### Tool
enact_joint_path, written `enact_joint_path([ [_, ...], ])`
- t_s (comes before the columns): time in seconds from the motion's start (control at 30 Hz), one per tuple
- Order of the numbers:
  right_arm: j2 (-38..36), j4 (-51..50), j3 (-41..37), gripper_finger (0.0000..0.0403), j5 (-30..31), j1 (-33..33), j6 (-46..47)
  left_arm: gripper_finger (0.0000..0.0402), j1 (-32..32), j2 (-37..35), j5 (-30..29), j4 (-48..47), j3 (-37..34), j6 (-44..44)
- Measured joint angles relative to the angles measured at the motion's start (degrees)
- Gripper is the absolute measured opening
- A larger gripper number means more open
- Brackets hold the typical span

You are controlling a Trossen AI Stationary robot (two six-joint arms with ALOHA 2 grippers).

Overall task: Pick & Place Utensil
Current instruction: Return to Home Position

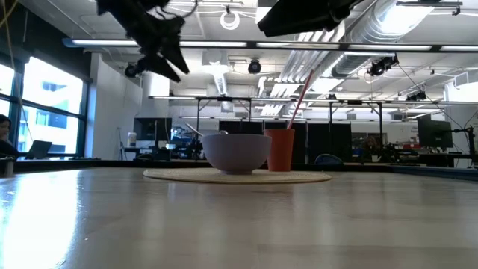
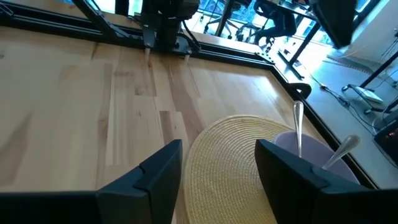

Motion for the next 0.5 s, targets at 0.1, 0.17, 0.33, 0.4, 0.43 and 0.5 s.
enact_joint_path([
  [0.1, 0.0, 0.0, 0.0, 0.0197, -1.4, -0.7, 0.0, 0.0174, -3.1, -6.6, 0.3, -0.1, -3.8, 0.0],
  [0.17, 0.0, 0.1, 0.0, 0.0196, -2.8, -1.3, 0.2, 0.0149, -6.3, -11.0, 0.9, 2.1, -7.1, 0.0],
  [0.33, 0.0, 3.6, 0.0, 0.0193, -3.9, -2.0, -3.2, 0.0083, -15.3, -21.6, 1.5, 8.1, -16.5, -0.5],
  [0.4, 0.0, 5.6, 0.0, 0.0193, -4.3, -2.0, -6.9, 0.0059, -18.8, -25.7, 1.5, 11.4, -20.0, 0.2],
  [0.43, -0.1, 6.7, 0.0, 0.0193, -4.4, -2.1, -8.7, 0.0049, -20.2, -27.7, 1.5, 12.3, -21.6, 0.9],
  [0.5, -0.4, 8.4, 0.0, 0.0193, -5.9, -2.8, -11.4, 0.0030, -22.8, -31.5, 1.8, 14.2, -24.5, 3.0],
])
